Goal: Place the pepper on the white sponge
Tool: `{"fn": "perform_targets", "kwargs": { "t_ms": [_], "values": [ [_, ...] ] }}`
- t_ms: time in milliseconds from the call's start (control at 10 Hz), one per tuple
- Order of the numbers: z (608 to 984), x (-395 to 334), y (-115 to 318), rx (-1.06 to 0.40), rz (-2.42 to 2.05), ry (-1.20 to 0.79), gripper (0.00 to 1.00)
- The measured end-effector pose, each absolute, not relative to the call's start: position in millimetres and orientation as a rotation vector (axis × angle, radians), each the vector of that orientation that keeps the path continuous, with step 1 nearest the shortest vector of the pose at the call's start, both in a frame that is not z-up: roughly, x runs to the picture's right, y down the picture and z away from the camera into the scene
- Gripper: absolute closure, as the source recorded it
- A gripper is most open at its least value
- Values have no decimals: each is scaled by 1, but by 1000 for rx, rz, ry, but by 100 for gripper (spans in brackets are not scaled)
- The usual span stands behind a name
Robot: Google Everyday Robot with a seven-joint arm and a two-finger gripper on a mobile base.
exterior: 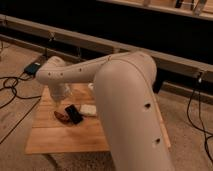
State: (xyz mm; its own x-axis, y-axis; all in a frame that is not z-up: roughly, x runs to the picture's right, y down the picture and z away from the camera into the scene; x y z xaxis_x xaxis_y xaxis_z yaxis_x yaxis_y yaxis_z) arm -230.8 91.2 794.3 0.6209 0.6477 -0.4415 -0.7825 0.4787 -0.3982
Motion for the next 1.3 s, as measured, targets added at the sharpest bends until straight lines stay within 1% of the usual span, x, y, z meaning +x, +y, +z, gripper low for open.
{"fn": "perform_targets", "kwargs": {
  "t_ms": [500,1300],
  "values": [
    [819,-255,110,-660,771,193,35],
    [841,-282,142,-682,618,211,35]
  ]
}}
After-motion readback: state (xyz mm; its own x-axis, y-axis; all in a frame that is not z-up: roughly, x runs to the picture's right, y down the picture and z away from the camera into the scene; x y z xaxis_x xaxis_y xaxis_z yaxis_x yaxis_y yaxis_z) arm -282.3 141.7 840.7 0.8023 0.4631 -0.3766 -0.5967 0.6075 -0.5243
